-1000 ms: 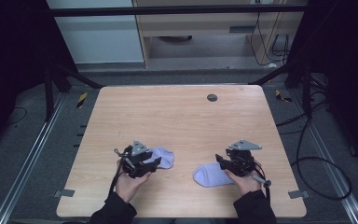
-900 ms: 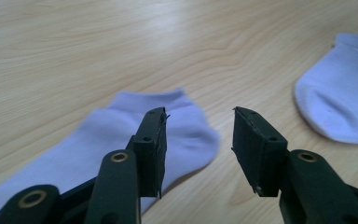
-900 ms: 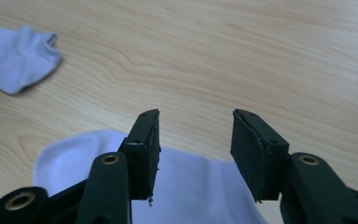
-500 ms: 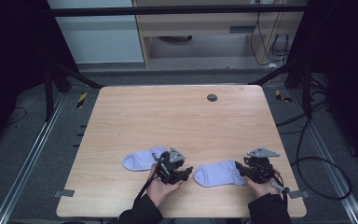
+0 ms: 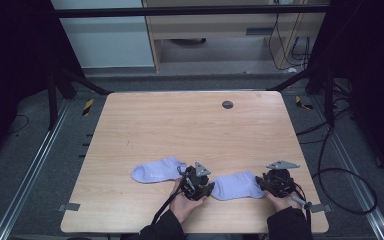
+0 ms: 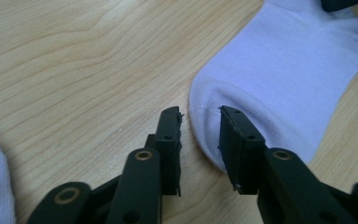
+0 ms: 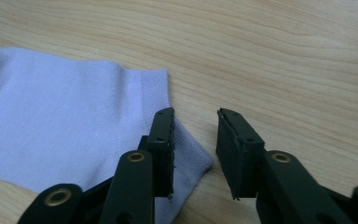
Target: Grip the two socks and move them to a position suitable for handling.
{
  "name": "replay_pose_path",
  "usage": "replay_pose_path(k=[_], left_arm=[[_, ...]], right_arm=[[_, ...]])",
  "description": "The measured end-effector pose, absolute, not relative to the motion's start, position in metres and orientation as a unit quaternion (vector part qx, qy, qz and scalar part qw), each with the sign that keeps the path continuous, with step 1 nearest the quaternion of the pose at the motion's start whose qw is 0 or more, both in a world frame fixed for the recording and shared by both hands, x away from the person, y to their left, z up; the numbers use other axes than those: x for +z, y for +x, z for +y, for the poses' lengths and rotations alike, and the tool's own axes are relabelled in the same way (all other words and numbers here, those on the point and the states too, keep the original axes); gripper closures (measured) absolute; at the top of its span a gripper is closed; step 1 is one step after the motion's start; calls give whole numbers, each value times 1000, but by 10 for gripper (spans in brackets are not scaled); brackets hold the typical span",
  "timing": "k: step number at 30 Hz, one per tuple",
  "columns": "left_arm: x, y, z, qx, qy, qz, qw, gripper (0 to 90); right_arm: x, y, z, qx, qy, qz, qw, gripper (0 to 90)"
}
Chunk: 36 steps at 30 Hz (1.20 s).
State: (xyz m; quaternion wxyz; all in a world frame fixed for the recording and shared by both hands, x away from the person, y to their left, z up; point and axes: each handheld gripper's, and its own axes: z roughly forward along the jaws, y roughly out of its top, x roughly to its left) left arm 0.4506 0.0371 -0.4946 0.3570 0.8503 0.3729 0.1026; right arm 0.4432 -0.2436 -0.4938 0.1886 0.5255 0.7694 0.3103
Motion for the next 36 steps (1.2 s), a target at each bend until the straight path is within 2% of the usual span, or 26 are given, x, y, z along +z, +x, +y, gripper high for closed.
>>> replay_pose_path(k=[4, 8, 10, 20, 27, 36], left_arm=[[-494, 450, 36, 106, 851, 374, 353, 770], [-494, 451, 35, 103, 852, 376, 349, 863], [-493, 451, 34, 101, 853, 374, 349, 882], [-474, 449, 57, 96, 851, 366, 364, 890], [-459, 442, 97, 100, 852, 367, 359, 890], [-468, 433, 136, 108, 852, 385, 338, 889]], right_arm=[[-494, 444, -243, 311, 527, 770, 181, 742], [-492, 443, -241, 312, 528, 770, 173, 839], [-490, 443, -240, 315, 528, 770, 173, 882], [-471, 432, -230, 346, 510, 771, 161, 892], [-460, 423, -198, 375, 477, 782, 143, 893], [-466, 422, -155, 375, 452, 800, 124, 893]])
